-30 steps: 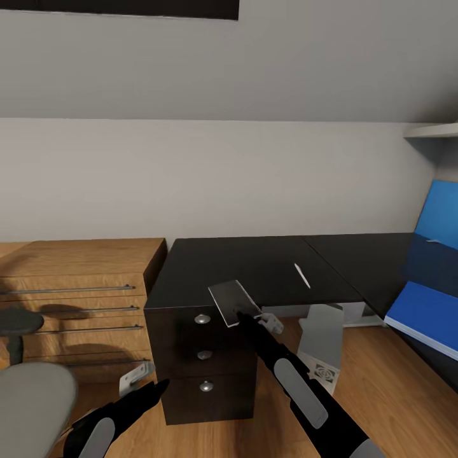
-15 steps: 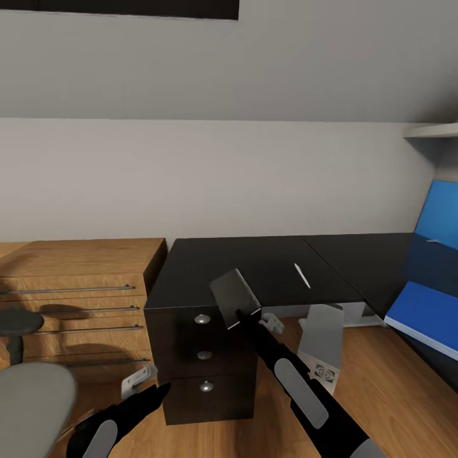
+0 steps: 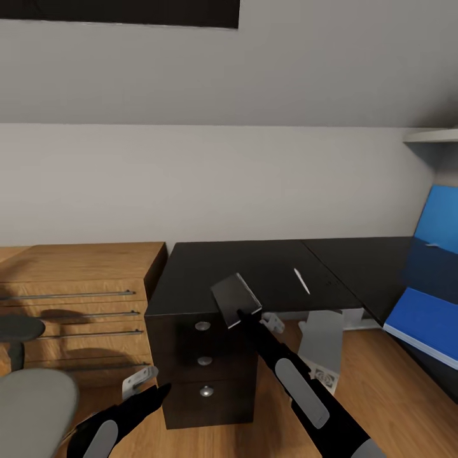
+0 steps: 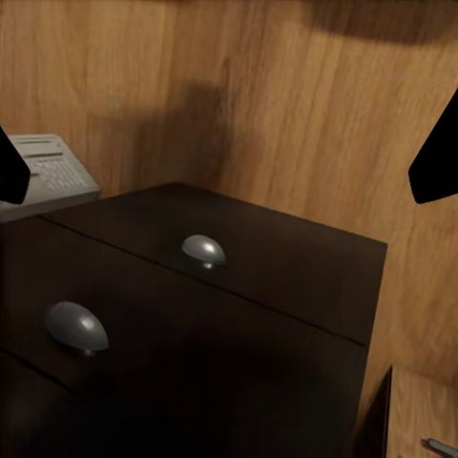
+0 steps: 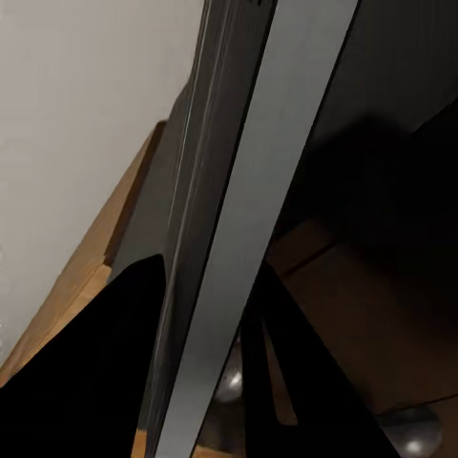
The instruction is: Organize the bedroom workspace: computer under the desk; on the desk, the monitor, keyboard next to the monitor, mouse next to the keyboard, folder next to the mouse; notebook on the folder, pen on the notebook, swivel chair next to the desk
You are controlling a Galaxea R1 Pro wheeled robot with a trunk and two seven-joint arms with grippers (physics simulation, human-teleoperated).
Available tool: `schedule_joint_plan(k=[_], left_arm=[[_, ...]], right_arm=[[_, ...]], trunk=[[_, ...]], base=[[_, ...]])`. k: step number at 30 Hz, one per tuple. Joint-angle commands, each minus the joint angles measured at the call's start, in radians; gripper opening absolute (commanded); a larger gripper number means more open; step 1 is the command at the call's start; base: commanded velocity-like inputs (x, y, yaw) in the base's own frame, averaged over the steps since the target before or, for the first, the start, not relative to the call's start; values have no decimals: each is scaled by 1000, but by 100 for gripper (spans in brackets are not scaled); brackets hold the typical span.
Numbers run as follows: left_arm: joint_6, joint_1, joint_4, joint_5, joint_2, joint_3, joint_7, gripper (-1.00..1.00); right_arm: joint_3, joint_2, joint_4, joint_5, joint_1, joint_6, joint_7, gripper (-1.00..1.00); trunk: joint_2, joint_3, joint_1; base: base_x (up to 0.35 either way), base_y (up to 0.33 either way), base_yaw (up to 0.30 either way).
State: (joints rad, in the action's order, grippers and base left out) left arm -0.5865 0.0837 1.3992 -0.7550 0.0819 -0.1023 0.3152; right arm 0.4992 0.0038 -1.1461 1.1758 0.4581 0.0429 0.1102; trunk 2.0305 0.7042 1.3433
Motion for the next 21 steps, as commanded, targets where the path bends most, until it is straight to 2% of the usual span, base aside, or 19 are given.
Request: schedule_joint_plan(k=[1,11,16,19,20,21], left_arm=[[-1,1,1,-10,1,-2,10,100],[-1,0,-1,-10,-3,-4,11,100],[-1,0,-9,-10,-18,-5,10,100],[1,1,-44,-8,-29,-9,8,100],[1,0,-56,-7,-31,-13,7,100],[4,1,-123,-4,-34,-58,7,100]], right_arm=[[1,-1,-2,5,1,2,7,-100],[1,-16,-30,5,0,1,10,-100],[1,-28,-61,5,-1,1,13,-100],[1,-35,-78,5,-2,1,13,-100],[1,-37,-82,5,-2,1,14,-100],[1,-56,-94,8,-2,1,14,-100]], trunk=[[-7,-2,-4],[-77,-33,-42],[-112,-49,-62],[-133,-59,-73],[-140,-62,-77],[-147,-65,-81]], base=[[0,0,0],[0,0,0],[0,0,-9],[0,0,-126],[0,0,-186],[0,0,-242]])
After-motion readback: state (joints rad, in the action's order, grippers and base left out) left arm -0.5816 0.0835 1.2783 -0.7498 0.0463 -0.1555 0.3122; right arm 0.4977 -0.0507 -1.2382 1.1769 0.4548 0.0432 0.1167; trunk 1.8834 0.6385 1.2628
